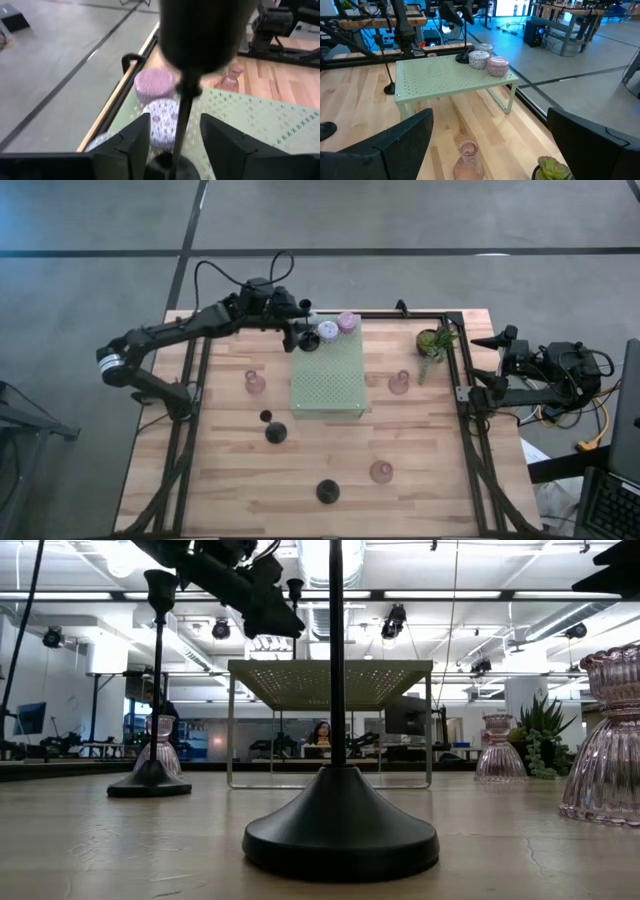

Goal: Pick & Place candle stick holders
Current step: Put the bottom black candle holder on the shelf

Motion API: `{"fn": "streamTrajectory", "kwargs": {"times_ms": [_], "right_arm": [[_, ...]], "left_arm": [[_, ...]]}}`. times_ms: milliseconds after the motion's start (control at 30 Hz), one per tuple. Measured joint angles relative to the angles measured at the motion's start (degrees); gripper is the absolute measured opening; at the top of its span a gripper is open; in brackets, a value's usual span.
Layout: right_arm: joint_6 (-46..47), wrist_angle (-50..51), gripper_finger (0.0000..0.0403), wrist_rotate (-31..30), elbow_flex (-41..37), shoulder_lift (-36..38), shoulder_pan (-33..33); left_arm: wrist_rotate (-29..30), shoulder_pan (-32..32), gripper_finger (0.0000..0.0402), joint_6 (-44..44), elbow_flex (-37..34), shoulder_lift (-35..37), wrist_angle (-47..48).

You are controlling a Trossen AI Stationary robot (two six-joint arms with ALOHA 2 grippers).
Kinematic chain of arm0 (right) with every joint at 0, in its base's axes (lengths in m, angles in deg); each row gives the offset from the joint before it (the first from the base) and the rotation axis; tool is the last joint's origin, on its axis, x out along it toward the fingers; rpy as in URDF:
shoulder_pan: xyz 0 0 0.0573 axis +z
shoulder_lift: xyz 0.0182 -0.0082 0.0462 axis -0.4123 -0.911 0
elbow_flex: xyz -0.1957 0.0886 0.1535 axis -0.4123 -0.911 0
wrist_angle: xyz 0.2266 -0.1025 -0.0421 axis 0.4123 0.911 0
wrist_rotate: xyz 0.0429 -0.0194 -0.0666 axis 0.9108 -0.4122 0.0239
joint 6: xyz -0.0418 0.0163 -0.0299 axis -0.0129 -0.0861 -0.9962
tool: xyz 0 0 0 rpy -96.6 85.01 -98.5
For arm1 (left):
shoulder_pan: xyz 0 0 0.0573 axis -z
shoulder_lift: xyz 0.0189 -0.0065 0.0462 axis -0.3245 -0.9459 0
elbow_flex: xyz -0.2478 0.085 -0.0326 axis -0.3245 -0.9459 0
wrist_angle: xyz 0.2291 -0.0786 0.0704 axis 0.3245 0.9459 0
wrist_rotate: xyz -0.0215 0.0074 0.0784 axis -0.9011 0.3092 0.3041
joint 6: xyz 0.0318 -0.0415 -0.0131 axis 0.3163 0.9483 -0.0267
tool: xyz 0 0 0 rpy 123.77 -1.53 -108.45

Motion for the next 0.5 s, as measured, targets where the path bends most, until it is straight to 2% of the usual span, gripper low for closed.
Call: {"fn": "streamTrajectory", "kwargs": {"times_ms": [167, 500], "right_arm": [[0.0, 0.0, 0.0384, 0.0, 0.0, 0.0, 0.0], [0.0, 0.0, 0.0384, 0.0, 0.0, 0.0, 0.0]], "left_arm": [[0.7, 0.0, 0.0204, 0.5, 0.0, 1.9, 4.7], [3.3, 0.0, 0.0206, 2.7, 0.0, 9.2, 17.5]]}}
